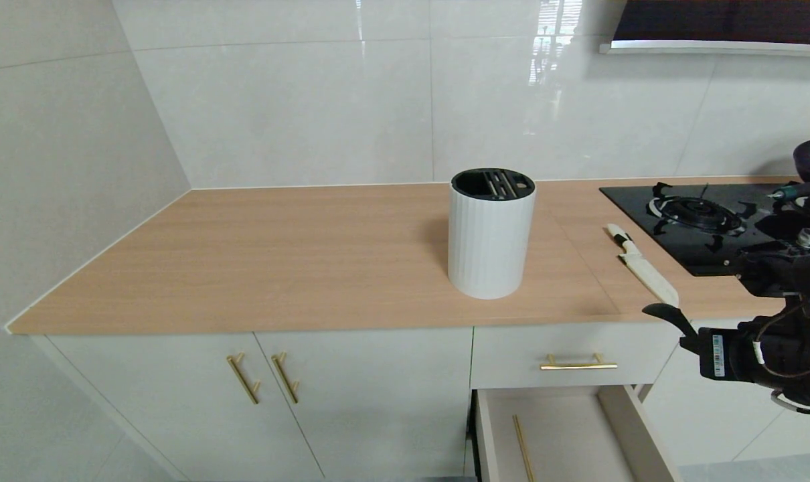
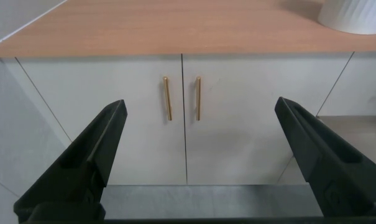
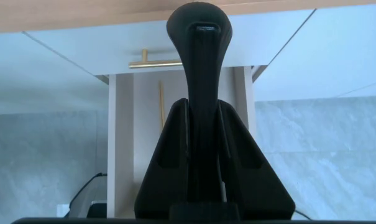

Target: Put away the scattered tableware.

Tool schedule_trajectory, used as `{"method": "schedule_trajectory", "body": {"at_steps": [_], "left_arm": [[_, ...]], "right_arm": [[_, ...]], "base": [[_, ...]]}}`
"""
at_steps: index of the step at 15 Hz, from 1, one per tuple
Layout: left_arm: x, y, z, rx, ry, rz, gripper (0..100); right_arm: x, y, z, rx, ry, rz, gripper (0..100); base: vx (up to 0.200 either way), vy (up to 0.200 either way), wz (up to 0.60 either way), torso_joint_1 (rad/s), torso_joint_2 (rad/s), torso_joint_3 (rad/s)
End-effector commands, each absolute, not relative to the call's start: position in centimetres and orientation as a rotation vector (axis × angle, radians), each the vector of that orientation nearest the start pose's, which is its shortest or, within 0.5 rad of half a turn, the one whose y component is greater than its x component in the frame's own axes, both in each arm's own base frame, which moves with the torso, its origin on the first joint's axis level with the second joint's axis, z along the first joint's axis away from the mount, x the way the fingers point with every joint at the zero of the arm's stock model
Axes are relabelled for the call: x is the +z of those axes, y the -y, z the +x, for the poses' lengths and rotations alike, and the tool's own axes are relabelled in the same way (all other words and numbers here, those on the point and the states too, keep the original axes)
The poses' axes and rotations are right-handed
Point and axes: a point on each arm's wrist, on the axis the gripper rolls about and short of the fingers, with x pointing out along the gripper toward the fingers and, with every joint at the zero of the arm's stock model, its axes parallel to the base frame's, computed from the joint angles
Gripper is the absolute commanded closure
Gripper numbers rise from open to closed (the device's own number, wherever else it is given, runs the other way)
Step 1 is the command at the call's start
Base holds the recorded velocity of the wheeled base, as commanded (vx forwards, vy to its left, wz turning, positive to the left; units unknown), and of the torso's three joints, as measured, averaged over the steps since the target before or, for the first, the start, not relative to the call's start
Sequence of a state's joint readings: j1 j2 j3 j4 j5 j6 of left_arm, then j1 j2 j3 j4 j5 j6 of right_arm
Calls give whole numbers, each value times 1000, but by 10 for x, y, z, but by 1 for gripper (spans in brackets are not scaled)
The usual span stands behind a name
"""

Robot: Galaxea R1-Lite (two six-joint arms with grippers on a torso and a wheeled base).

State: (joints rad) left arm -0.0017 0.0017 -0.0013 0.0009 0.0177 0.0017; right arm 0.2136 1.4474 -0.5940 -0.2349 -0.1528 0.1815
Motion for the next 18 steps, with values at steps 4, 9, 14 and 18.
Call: {"method": "schedule_trajectory", "body": {"at_steps": [4, 9, 14, 18], "left_arm": [[75, 0, -23, 17, -5, 2, 0], [76, 0, -23, 17, -2, 2, 0], [75, 0, -23, 17, -3, 2, 0], [76, 0, -23, 17, 0, 2, 0]], "right_arm": [[151, -44, 215, 8, -637, 58, 100], [145, -44, 216, 8, -661, 50, 100], [135, -53, 217, 39, -703, 28, 100], [123, -56, 222, 42, -733, 19, 100]], "base": [[0, 0, 0, -161, 381, 220], [0, 0, 0, -212, 506, 292], [0, 0, 0, -194, 488, 294], [0, 0, 0, -166, 469, 299]]}}
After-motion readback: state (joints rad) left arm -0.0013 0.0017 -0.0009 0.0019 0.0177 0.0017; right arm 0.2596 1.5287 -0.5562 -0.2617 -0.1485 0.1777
